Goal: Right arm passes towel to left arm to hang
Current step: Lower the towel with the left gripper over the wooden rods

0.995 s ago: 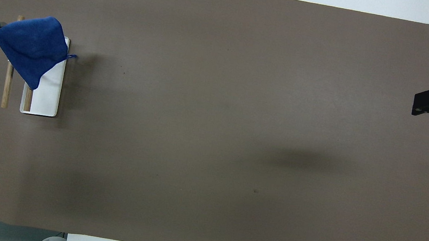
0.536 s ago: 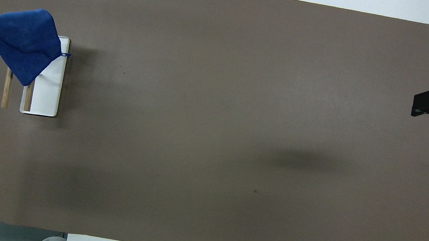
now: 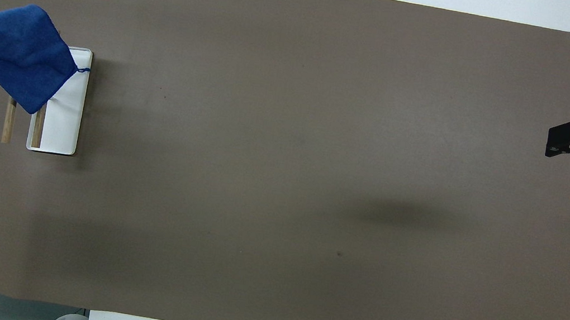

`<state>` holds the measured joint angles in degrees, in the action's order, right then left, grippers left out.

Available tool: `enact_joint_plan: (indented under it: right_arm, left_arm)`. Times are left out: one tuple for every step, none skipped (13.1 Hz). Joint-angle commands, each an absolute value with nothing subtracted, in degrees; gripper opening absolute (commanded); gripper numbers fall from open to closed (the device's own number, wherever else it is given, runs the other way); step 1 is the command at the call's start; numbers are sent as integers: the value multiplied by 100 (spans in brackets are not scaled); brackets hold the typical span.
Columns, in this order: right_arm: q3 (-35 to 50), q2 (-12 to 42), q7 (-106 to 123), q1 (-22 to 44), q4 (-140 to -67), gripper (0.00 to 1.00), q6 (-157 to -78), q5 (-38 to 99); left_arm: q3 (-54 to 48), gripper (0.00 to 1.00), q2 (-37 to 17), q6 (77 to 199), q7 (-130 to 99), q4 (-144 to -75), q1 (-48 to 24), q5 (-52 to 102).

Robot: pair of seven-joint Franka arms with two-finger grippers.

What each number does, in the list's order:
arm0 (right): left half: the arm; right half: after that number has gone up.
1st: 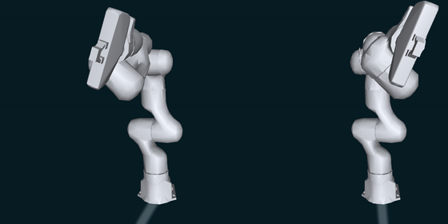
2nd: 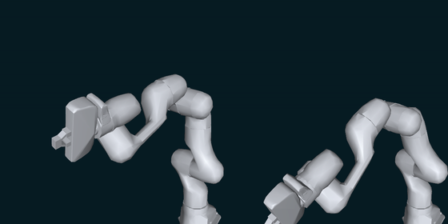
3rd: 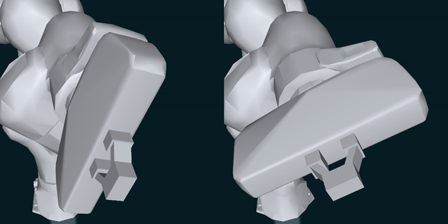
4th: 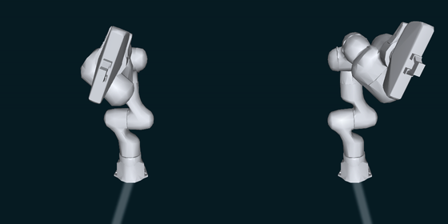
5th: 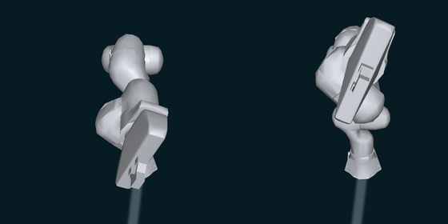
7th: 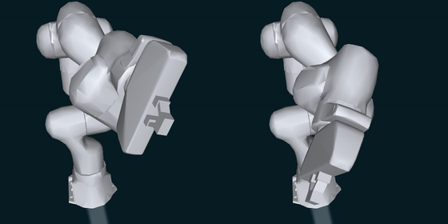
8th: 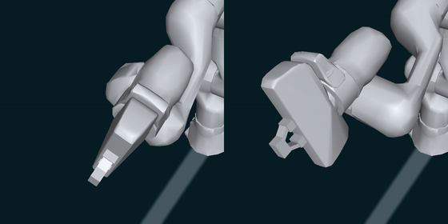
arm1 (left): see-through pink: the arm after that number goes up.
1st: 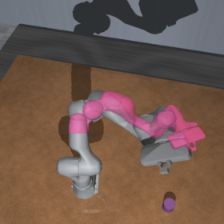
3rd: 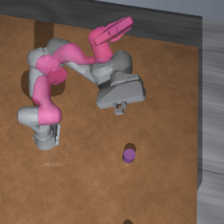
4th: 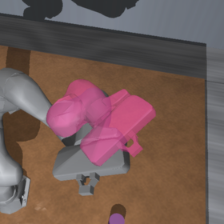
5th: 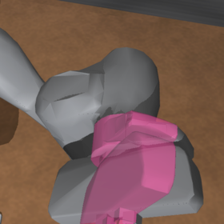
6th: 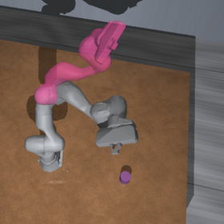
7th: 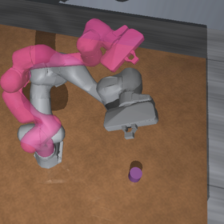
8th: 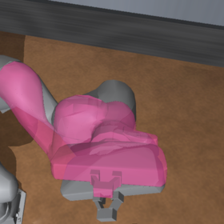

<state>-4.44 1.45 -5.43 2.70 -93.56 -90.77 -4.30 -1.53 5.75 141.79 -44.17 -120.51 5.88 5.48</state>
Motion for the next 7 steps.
enact_joint_plan:
  right_arm:
    - [-396, 158, -404, 237, -9316, 100, -8965, -466]
    - [-396, 158, -404, 237, -9308, 100, -8947, -466]
    - [-396, 167, -404, 237, -9316, 100, -8947, -466]
    - [-396, 167, -404, 237, -9308, 100, -8947, -466]
    - [-396, 167, -404, 237, -9308, 100, -8947, -466]
    - [-396, 167, -404, 237, -9308, 100, -8947, -466]
    - [-396, 167, -404, 237, -9308, 100, -8947, -466]
  left_arm:
    - [-193, 0, 685, 13862, -4482, -11962, 624, 29]
    - [-193, 0, 712, 13721, -4596, -11936, 607, -226]
    - [-202, 0, 764, 13633, -4745, -11909, 598, -516]
    - [-211, 0, 765, 13580, -4903, -11866, 589, -780]
    - [-211, 0, 765, 13570, -4965, -11865, 589, -887]
    - [-211, 0, 765, 13570, -4966, -11874, 598, -888]
    - [-211, 0, 765, 13570, -4966, -11874, 615, -888]
